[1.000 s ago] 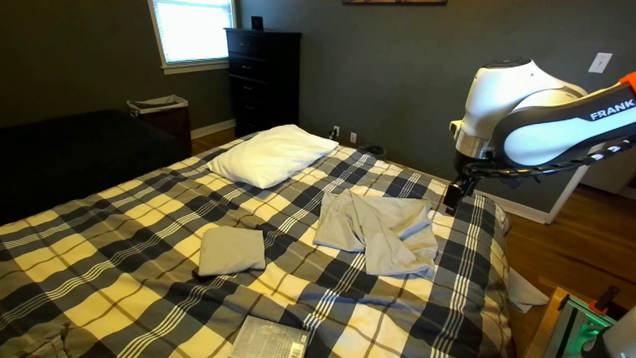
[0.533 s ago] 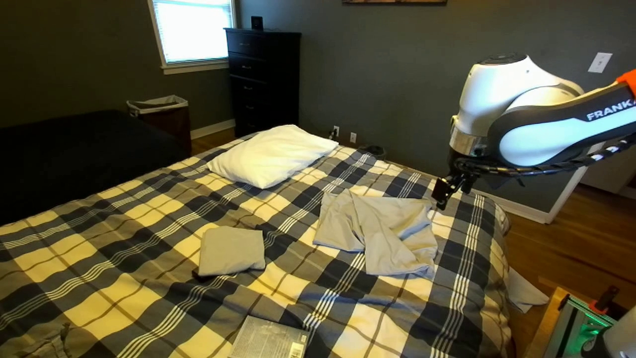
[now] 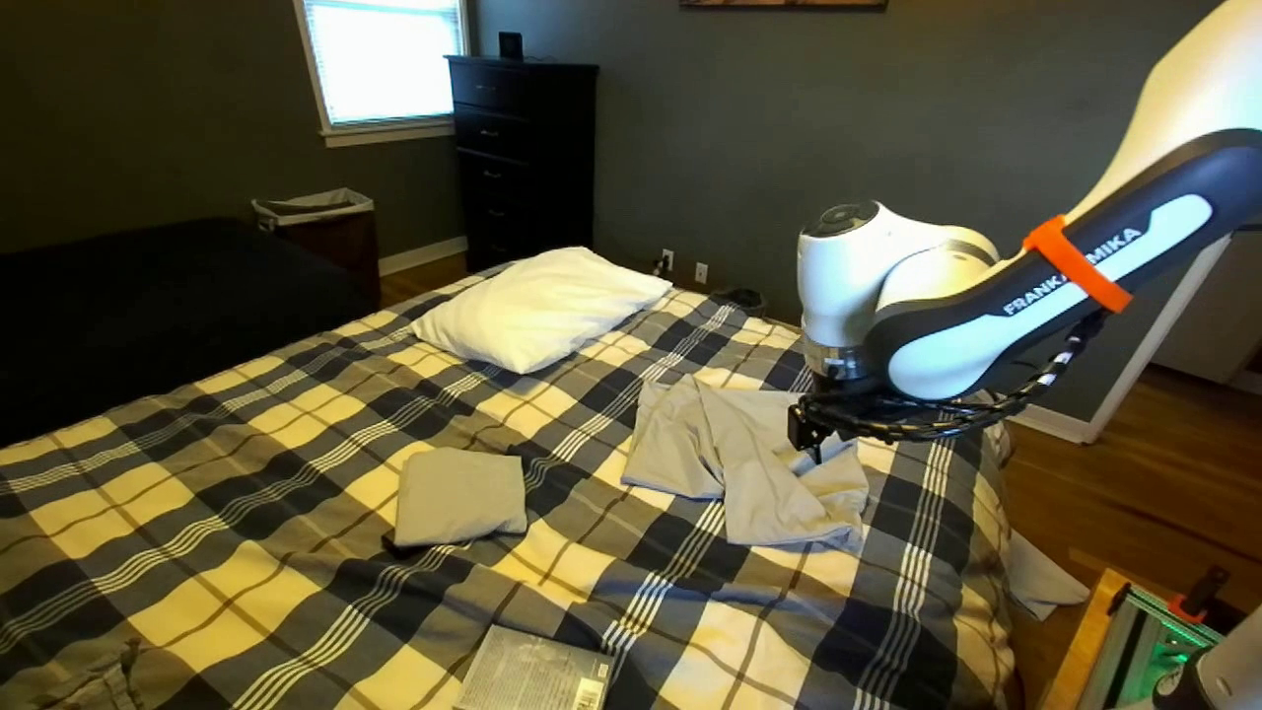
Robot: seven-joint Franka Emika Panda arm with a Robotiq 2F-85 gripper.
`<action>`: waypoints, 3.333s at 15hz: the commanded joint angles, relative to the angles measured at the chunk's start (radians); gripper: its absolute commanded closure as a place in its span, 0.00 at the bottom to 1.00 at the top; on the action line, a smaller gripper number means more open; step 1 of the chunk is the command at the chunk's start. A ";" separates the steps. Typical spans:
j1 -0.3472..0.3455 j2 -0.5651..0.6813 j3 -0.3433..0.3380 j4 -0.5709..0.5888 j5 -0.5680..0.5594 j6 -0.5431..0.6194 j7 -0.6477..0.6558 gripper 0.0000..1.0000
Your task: Completely fold the sheet
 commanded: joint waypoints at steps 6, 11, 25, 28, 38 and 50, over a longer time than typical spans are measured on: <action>0.372 0.318 -0.339 0.177 -0.017 -0.023 -0.058 0.00; 0.408 0.296 -0.374 0.174 -0.023 -0.025 -0.051 0.00; 0.638 0.766 -0.576 0.490 0.029 0.354 -0.064 0.00; 0.666 0.815 -0.588 0.536 0.123 0.306 -0.070 0.01; 0.661 0.927 -0.627 0.640 0.238 0.240 -0.160 0.14; 0.681 0.863 -0.633 0.626 0.252 0.078 -0.182 1.00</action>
